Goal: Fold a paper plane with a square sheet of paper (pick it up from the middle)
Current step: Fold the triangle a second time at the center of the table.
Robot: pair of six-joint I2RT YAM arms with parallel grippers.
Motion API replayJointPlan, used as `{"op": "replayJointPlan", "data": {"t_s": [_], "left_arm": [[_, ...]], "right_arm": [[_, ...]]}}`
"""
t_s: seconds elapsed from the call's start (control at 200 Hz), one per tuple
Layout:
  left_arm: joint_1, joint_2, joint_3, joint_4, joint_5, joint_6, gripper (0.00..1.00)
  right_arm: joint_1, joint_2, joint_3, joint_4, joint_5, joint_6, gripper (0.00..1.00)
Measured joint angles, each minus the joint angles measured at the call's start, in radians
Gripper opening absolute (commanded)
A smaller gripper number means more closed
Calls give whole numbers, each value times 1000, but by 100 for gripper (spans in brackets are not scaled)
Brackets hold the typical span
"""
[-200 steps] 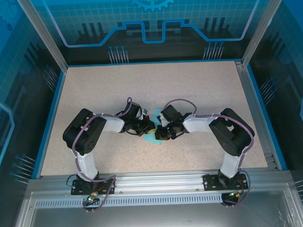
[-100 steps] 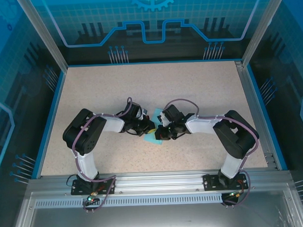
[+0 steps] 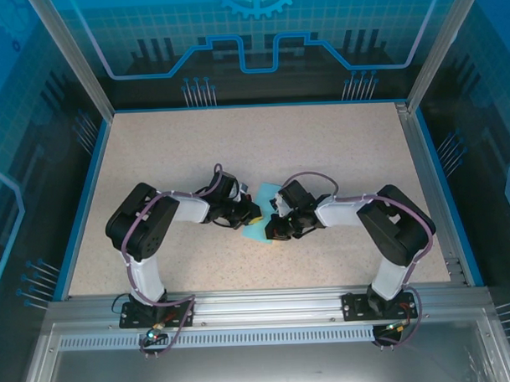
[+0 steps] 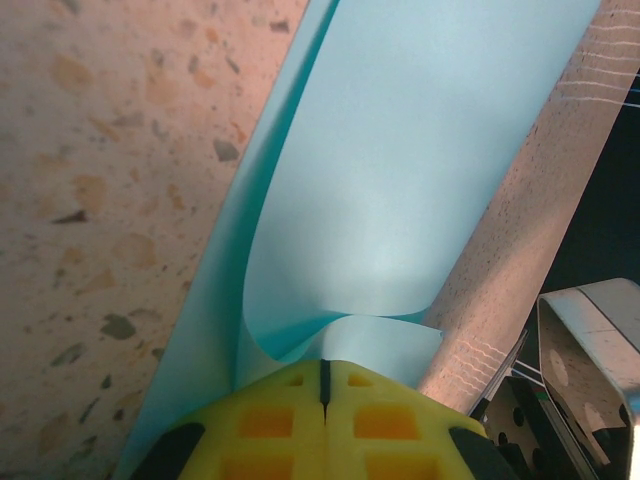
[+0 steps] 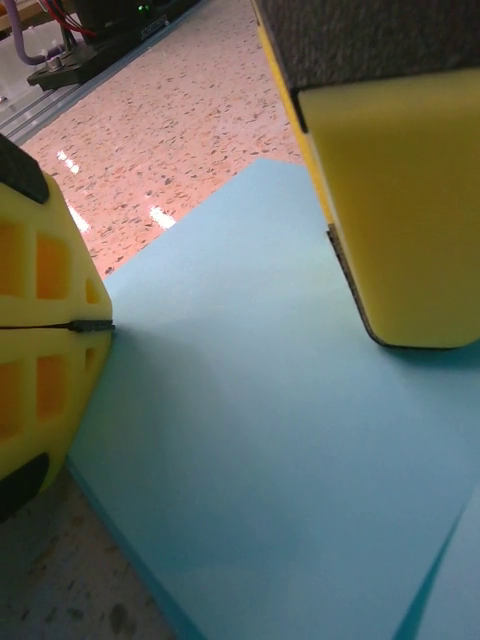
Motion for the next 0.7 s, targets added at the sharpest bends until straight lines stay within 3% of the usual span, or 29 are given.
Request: {"op": "replayJointPlan", "data": {"t_s": [0.7], "left_arm": [[-1, 0, 0, 0, 0, 0, 0]], "right_arm": [[-8, -66, -80, 63, -24, 23, 7]]}}
